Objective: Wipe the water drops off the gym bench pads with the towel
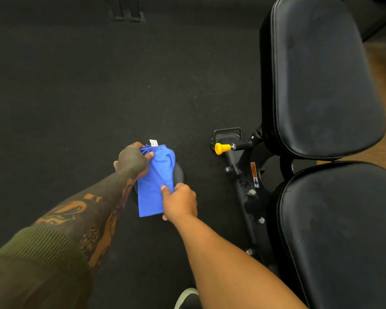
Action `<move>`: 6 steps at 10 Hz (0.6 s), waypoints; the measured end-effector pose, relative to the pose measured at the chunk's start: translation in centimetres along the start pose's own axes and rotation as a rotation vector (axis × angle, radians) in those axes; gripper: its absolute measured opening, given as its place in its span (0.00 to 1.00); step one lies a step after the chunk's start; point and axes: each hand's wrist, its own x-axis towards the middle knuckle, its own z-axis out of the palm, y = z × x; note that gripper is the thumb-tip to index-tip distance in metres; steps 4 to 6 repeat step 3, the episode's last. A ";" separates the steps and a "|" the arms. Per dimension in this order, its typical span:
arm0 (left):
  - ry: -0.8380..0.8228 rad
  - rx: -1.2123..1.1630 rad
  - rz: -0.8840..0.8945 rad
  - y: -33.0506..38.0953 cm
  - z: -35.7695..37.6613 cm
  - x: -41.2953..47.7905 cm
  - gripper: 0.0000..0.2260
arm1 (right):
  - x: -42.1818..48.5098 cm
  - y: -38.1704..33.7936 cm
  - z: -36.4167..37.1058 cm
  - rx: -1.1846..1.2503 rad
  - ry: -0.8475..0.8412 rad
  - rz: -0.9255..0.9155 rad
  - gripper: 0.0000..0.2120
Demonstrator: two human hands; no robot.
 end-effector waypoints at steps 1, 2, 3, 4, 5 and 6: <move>0.035 0.041 -0.053 -0.1 0.1 0.0 0.16 | -0.1 0.1 -0.5 -0.180 0.073 -0.004 0.24; 0.105 0.163 -0.003 0.1 -0.6 -0.7 0.22 | -0.6 -0.3 -1.6 -0.322 0.135 -0.061 0.25; 0.201 0.246 0.128 1.5 -1.4 -2.3 0.22 | -1.5 -1.3 -3.2 -0.334 0.165 -0.073 0.21; 0.201 0.246 0.128 1.5 -1.4 -2.3 0.22 | -1.5 -1.3 -3.2 -0.334 0.165 -0.073 0.21; 0.201 0.246 0.128 1.5 -1.4 -2.3 0.22 | -1.5 -1.3 -3.2 -0.334 0.165 -0.073 0.21; 0.201 0.246 0.128 1.5 -1.4 -2.3 0.22 | -1.5 -1.3 -3.2 -0.334 0.165 -0.073 0.21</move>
